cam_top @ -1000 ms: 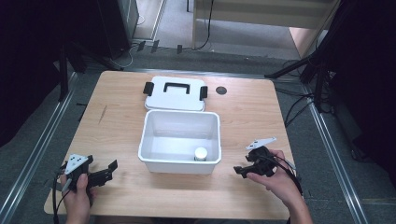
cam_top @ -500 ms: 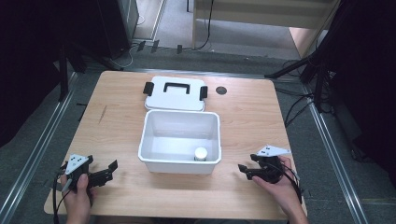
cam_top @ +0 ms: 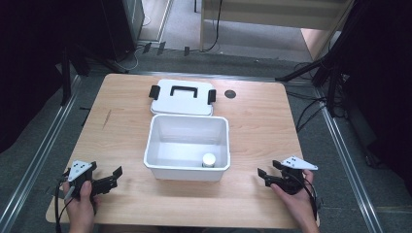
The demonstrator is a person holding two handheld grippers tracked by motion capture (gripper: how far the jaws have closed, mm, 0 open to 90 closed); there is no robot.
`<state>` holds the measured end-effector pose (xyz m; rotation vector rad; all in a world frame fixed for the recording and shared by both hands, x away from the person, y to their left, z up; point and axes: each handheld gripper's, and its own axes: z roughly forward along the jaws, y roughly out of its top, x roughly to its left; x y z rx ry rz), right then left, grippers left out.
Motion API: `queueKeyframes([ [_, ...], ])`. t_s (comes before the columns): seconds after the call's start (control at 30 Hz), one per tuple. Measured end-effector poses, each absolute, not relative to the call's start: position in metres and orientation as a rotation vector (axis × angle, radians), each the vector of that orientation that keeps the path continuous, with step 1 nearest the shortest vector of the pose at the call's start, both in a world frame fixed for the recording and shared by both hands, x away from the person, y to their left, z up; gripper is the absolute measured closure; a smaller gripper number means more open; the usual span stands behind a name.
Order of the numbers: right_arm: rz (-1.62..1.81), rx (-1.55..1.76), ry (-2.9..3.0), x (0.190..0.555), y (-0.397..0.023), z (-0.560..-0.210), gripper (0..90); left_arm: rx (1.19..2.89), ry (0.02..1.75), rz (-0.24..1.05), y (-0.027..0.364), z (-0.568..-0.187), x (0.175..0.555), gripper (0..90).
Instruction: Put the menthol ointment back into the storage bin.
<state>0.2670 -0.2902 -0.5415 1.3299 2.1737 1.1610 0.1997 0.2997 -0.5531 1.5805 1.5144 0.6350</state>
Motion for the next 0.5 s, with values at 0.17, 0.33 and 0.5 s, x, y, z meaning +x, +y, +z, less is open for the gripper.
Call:
queueKeyframes([
  [0.17,1.171,1.373,2.104,0.265,-0.303,-0.544,25.7,1.580,1.515,0.634,0.300,-0.553,0.200,1.8],
  [0.33,1.187,1.413,1.992,0.260,-0.320,-0.543,25.4,1.579,1.515,0.632,0.300,-0.553,0.200,1.8],
  [0.5,1.279,1.465,1.896,0.254,-0.331,-0.543,25.0,1.581,1.515,0.627,0.300,-0.553,0.200,1.8],
])
